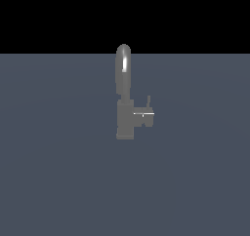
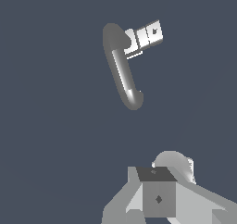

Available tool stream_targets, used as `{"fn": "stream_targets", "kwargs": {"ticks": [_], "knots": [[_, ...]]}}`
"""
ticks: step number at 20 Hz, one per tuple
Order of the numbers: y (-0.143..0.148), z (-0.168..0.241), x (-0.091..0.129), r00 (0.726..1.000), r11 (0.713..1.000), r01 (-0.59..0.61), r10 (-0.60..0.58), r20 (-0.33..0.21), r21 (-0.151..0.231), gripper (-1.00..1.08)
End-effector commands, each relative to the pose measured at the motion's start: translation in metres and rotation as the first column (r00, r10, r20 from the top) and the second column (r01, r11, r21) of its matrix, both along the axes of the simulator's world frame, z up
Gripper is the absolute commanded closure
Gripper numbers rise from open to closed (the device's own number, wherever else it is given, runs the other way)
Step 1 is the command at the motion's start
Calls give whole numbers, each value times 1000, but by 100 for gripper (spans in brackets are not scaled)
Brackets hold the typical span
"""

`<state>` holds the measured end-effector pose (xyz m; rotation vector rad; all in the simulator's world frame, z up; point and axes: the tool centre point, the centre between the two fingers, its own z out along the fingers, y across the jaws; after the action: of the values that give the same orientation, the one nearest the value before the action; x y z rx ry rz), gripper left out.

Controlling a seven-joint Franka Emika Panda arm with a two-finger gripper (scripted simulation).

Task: Turn on the faucet by rotating a designated handle.

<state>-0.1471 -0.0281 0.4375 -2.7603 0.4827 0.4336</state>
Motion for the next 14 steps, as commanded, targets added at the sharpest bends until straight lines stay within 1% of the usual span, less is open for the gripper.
{"fn": "stream_targets", "kwargs": {"ticks": [1,5,8,14], "knots": [[-3,-7,14,999,998,40,-38,-37,38,108],[-9,-20,34,990,990,106,-96,-99,96,108],[-14,-31,49,979,978,158,-137,-149,138,108],[-24,-56,78,944,939,268,-211,-254,214,108]]}}
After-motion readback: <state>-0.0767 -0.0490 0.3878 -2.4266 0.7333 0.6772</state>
